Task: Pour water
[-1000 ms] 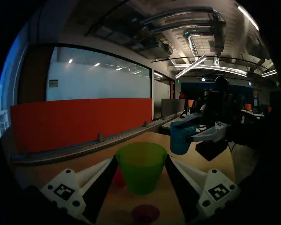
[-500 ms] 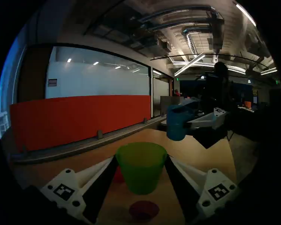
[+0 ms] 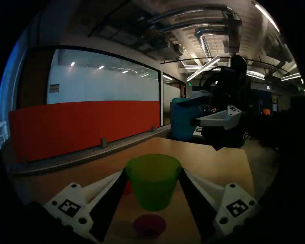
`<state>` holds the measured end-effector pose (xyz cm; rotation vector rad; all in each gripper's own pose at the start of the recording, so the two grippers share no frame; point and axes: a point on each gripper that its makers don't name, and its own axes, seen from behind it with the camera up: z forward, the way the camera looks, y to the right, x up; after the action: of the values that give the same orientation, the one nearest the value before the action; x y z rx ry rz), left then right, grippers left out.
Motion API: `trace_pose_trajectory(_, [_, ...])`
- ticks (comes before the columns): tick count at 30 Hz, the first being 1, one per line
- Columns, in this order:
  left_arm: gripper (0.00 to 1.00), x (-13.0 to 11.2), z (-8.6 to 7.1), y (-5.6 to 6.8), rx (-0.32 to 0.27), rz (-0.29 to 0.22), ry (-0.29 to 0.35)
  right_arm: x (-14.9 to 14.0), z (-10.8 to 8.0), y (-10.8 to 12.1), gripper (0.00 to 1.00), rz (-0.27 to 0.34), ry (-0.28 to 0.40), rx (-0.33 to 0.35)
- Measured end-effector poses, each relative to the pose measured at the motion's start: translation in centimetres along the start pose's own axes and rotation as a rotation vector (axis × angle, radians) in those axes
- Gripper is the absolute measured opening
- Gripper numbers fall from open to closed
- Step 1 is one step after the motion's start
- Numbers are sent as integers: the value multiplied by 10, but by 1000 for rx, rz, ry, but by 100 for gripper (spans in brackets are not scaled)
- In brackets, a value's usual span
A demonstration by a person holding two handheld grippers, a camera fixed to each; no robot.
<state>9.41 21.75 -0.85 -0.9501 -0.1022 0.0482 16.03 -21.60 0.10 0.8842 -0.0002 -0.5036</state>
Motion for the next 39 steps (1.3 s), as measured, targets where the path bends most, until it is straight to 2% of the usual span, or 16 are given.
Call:
trace_pose_trajectory(6, [88,-1,0,4,-7,-6,4,7,3,4,89,-51,0,-9])
trace_pose_trajectory(19, [88,-3,3,11,-21,-8,4,25,11,-6,89,-168,-7,14])
trace_pose_trajectory(39, [88,-4,7,20,-35,-6,4,46,25,3,90,-326,-7,11])
